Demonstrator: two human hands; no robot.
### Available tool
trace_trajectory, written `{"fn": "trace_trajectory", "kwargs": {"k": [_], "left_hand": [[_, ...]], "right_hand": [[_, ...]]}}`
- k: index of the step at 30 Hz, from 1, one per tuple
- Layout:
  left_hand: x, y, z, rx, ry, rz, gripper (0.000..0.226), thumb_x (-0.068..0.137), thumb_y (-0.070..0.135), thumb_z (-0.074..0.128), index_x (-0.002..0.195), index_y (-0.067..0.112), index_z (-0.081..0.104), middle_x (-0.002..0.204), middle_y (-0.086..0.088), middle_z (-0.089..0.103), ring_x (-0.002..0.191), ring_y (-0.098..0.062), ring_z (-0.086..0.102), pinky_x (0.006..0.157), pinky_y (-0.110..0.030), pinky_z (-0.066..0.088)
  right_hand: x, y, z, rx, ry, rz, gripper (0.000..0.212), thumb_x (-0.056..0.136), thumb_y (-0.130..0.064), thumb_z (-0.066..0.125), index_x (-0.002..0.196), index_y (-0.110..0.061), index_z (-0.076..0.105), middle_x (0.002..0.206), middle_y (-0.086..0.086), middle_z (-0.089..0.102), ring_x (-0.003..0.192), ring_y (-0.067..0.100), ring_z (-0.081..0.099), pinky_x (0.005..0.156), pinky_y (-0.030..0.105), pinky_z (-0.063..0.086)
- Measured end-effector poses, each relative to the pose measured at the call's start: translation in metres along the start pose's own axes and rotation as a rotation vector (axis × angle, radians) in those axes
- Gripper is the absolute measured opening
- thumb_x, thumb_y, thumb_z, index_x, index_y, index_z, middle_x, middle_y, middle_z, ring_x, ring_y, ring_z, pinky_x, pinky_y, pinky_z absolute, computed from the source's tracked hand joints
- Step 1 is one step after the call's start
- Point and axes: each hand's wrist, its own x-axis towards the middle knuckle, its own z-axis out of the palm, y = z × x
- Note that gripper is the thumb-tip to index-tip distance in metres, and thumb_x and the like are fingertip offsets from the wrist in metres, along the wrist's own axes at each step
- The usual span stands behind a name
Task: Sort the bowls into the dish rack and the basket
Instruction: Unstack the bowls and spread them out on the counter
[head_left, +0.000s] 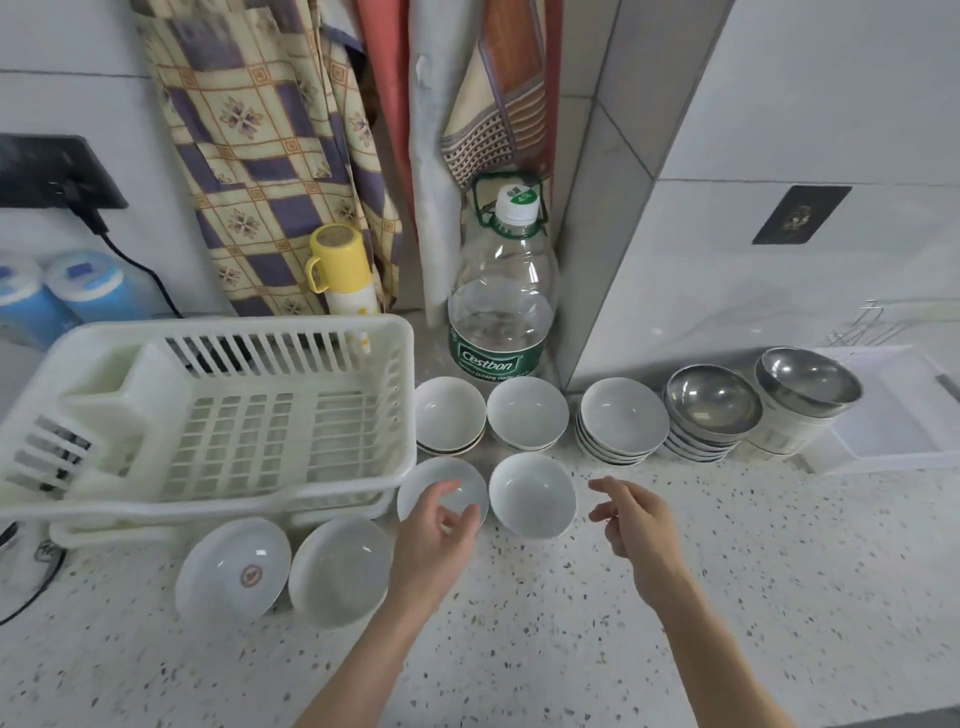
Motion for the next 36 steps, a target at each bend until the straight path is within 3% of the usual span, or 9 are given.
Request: {"fn": "trace_trajectory", "kwargs": {"k": [4,7,11,14,16,23,30,34,36], "left_hand": [[0.034,0.010,0.018,-0.039,0.060,-0.151,0.069,0.092,0.032,0.056,0.150,0.034,0.019,0.069,0.001,0.070,0.047,-0.007,0.061,0.040,-0.019,0.045],[0.062,0.016,0.024,-0.100,0.145,-0.275,0.072,0.096,0.033,0.053,0.152,0.033,0.009,0.081,-0.007,0.073,0.040,-0.014,0.063,0.036,-0.019,0.039],[0.085,0.025,0.023,-0.186,0.211,-0.359,0.050,0.099,0.030,0.051,0.141,0.029,0.025,0.085,-0.011,0.073,0.041,-0.018,0.062,0.041,-0.021,0.040],[0.095,0.029,0.025,-0.297,0.252,-0.407,0.018,0.101,0.021,0.048,0.117,0.025,0.039,0.063,-0.011,0.072,0.034,-0.015,0.056,0.038,-0.018,0.033],[0.100,0.031,0.027,-0.371,0.272,-0.425,0.018,0.102,0.014,0.048,0.113,0.024,0.038,0.053,-0.010,0.069,0.031,-0.014,0.053,0.035,-0.016,0.030],[0.115,0.034,0.033,-0.448,0.360,-0.436,0.047,0.098,-0.002,0.046,0.126,0.035,0.038,0.057,-0.007,0.071,0.053,-0.025,0.062,0.050,-0.022,0.034],[0.118,0.036,0.037,-0.418,0.441,-0.402,0.059,0.090,-0.011,0.034,0.123,0.036,0.040,0.073,-0.011,0.069,0.066,-0.031,0.064,0.036,-0.014,0.027],[0.117,0.034,0.038,-0.455,0.440,-0.369,0.058,0.092,-0.009,0.035,0.129,0.034,0.042,0.064,-0.006,0.072,0.063,-0.028,0.064,0.032,-0.015,0.029],[0.114,0.035,0.037,-0.492,0.428,-0.363,0.060,0.093,-0.010,0.036,0.135,0.032,0.041,0.079,-0.008,0.073,0.062,-0.025,0.066,0.033,-0.017,0.038]], "right_hand": [[0.038,-0.009,0.005,-0.147,-0.149,0.105,0.017,0.092,-0.018,0.056,0.091,-0.006,0.067,0.056,0.002,0.062,0.038,0.011,0.034,0.037,0.021,0.025],[0.066,-0.015,0.018,-0.277,-0.200,0.111,0.017,0.092,-0.016,0.051,0.082,-0.005,0.059,0.064,0.005,0.062,0.045,0.015,0.032,0.040,0.021,0.023],[0.089,-0.009,0.032,-0.485,-0.158,0.031,0.034,0.096,-0.022,0.048,0.065,-0.012,0.057,0.066,0.002,0.064,0.059,0.019,0.053,0.058,0.030,0.046],[0.101,-0.006,0.038,-0.592,-0.162,0.011,0.038,0.099,-0.032,0.043,0.084,-0.005,0.065,0.088,0.014,0.068,0.085,0.030,0.065,0.080,0.035,0.053],[0.108,-0.008,0.045,-0.648,-0.188,-0.019,0.045,0.101,-0.036,0.039,0.095,-0.001,0.066,0.098,0.021,0.068,0.095,0.033,0.066,0.085,0.038,0.053],[0.122,-0.004,0.064,-0.694,-0.149,-0.034,0.043,0.099,-0.034,0.043,0.095,0.003,0.066,0.091,0.014,0.072,0.081,0.030,0.064,0.066,0.028,0.045],[0.119,-0.004,0.072,-0.474,-0.071,0.007,0.018,0.091,-0.012,0.044,0.100,0.000,0.054,0.094,0.015,0.068,0.086,0.036,0.063,0.072,0.041,0.056],[0.110,-0.008,0.074,-0.314,-0.053,0.000,0.009,0.086,-0.007,0.045,0.086,-0.009,0.053,0.078,0.009,0.069,0.070,0.024,0.059,0.053,0.026,0.043],[0.105,-0.009,0.075,-0.269,-0.027,-0.009,0.010,0.086,-0.006,0.045,0.088,-0.009,0.054,0.075,0.005,0.069,0.066,0.013,0.057,0.051,0.022,0.035]]}}
